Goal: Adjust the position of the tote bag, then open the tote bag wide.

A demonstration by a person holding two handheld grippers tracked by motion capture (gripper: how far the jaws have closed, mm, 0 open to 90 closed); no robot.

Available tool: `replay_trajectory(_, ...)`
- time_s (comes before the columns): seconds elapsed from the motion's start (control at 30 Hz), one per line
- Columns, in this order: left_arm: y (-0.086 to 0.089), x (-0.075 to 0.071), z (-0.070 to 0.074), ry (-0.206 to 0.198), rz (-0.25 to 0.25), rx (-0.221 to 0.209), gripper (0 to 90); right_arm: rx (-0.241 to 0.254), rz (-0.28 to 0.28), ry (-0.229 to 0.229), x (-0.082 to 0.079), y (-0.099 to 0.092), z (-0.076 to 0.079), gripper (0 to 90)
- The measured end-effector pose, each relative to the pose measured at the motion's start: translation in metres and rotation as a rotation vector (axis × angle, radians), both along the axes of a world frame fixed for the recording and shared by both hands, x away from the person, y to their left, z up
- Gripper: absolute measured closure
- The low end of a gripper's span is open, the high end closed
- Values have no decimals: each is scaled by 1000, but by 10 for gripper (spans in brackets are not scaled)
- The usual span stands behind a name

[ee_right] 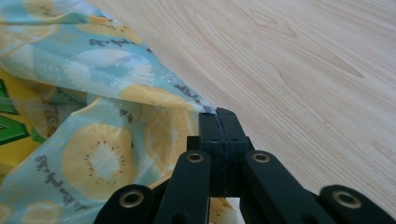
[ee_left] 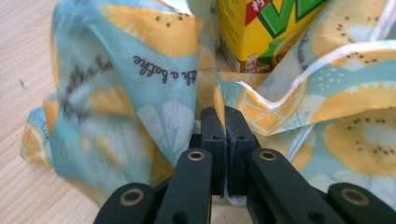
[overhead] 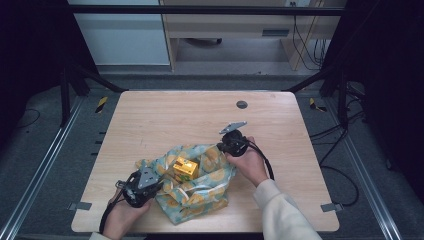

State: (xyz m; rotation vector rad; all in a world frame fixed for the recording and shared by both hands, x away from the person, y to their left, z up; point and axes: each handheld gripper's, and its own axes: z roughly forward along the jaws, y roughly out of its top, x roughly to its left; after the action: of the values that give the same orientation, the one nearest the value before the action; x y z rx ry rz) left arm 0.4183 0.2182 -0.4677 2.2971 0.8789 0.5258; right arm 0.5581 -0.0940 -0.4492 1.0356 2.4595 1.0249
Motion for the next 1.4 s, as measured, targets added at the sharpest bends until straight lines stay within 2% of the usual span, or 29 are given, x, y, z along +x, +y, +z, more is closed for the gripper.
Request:
replay_trajectory(0.13,2,-5,1,8,-14,16,893,7,-20,4,3,-7,-4,900)
replay_trajectory(0.3,4,-11,3,16,-20,3,895,14,-30,-3,5,-11,-2,900)
replay_trajectory(0.43,5,-14,0,38,-26,20,896,-20,-18,5,5,-12,-8,900)
replay_trajectory(0.6,8,-16,-4,59,-19,49,897,-33,-22,28,7,-11,-16,900)
replay_trajectory(0.67,8,-17,-4,55,-17,44,897,-45,-23,38,10,-8,-21,900)
replay_trajectory(1.17,9,-21,-6,75,-24,68,898,-83,-26,43,14,-7,-26,900)
replay_trajectory(1.4,9,-21,-5,67,-24,66,885,-76,-30,41,14,-7,-26,900)
